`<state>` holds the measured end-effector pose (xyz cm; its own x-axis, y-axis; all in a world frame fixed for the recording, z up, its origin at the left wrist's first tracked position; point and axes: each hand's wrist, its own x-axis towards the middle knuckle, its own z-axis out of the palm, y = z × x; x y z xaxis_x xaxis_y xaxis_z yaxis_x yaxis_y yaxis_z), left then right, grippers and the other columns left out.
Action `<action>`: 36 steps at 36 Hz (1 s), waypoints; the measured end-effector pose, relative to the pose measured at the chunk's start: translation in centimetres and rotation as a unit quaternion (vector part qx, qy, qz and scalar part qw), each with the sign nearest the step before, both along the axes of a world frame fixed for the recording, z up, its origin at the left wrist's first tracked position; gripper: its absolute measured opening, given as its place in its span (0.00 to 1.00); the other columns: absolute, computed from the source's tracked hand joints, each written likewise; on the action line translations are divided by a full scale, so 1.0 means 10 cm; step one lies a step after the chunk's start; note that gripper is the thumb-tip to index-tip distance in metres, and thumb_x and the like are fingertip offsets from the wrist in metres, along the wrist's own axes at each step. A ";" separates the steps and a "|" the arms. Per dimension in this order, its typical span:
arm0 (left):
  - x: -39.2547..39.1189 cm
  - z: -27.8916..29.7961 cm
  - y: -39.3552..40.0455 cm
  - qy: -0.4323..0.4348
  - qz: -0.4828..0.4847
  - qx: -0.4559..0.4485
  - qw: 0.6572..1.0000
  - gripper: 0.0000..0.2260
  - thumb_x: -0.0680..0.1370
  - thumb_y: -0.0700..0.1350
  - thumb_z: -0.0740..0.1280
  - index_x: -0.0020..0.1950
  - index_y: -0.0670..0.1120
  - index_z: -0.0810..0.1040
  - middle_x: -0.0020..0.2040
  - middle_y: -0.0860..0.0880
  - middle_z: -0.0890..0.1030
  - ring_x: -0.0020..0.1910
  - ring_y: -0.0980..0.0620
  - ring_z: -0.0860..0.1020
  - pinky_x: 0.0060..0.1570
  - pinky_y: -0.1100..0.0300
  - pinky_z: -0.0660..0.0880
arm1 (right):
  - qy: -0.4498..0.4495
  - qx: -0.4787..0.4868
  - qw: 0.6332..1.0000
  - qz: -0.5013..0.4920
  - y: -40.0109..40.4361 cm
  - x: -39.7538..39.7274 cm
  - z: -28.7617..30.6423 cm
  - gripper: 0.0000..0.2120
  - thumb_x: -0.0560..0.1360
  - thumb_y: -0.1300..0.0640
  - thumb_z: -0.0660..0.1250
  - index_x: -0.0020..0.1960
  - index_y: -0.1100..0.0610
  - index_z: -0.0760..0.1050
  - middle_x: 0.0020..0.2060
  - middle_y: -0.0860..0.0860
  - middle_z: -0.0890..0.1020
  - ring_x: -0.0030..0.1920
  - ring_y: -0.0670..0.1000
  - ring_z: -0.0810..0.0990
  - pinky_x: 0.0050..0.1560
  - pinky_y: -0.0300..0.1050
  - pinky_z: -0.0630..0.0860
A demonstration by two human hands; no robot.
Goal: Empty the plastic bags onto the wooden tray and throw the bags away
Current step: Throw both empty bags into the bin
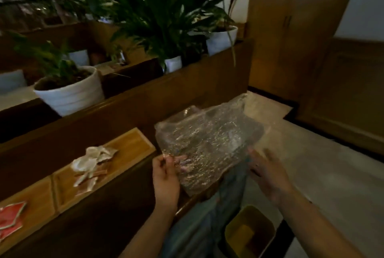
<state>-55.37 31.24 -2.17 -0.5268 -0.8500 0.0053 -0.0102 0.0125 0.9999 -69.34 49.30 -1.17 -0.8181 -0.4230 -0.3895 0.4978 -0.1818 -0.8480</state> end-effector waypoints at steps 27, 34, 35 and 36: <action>-1.53 0.13 -1.63 -0.333 -0.182 -0.367 0.849 0.23 0.75 0.55 0.68 0.68 0.51 0.70 0.66 0.43 0.71 0.66 0.41 0.69 0.64 0.43 0.69 | 0.002 0.031 0.997 -0.067 0.10 -0.53 -0.34 0.23 0.75 0.67 0.67 0.67 0.51 0.72 0.56 0.61 0.83 0.53 0.58 0.80 0.47 0.52 0.78; -1.85 0.03 -2.12 -0.459 -0.281 -0.288 0.793 0.38 0.71 0.57 0.72 0.76 0.46 0.61 0.72 0.39 0.68 0.68 0.38 0.70 0.66 0.45 0.69 | 0.010 0.062 0.996 -0.065 0.07 -0.53 -0.38 0.22 0.75 0.67 0.67 0.65 0.50 0.72 0.54 0.60 0.84 0.51 0.59 0.80 0.43 0.50 0.79; -1.87 0.02 -2.14 -0.449 -0.281 -0.278 0.801 0.37 0.72 0.55 0.73 0.75 0.45 0.62 0.72 0.39 0.69 0.68 0.38 0.70 0.66 0.46 0.69 | 0.013 0.067 0.995 -0.070 0.07 -0.53 -0.40 0.23 0.75 0.67 0.67 0.66 0.50 0.72 0.54 0.60 0.84 0.52 0.60 0.81 0.45 0.52 0.79; -1.89 0.04 -2.13 -0.437 -0.283 -0.270 0.810 0.35 0.72 0.53 0.73 0.75 0.43 0.63 0.71 0.39 0.70 0.67 0.39 0.71 0.66 0.49 0.70 | 0.016 0.072 0.994 -0.076 0.08 -0.54 -0.43 0.24 0.74 0.67 0.68 0.66 0.51 0.71 0.54 0.60 0.84 0.54 0.63 0.81 0.49 0.56 0.79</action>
<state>-74.24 9.94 -1.77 -0.8349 -0.4684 -0.2890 -0.5502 0.6961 0.4611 -74.70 50.11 -5.44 -0.8815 -0.2349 -0.4096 0.4460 -0.1293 -0.8856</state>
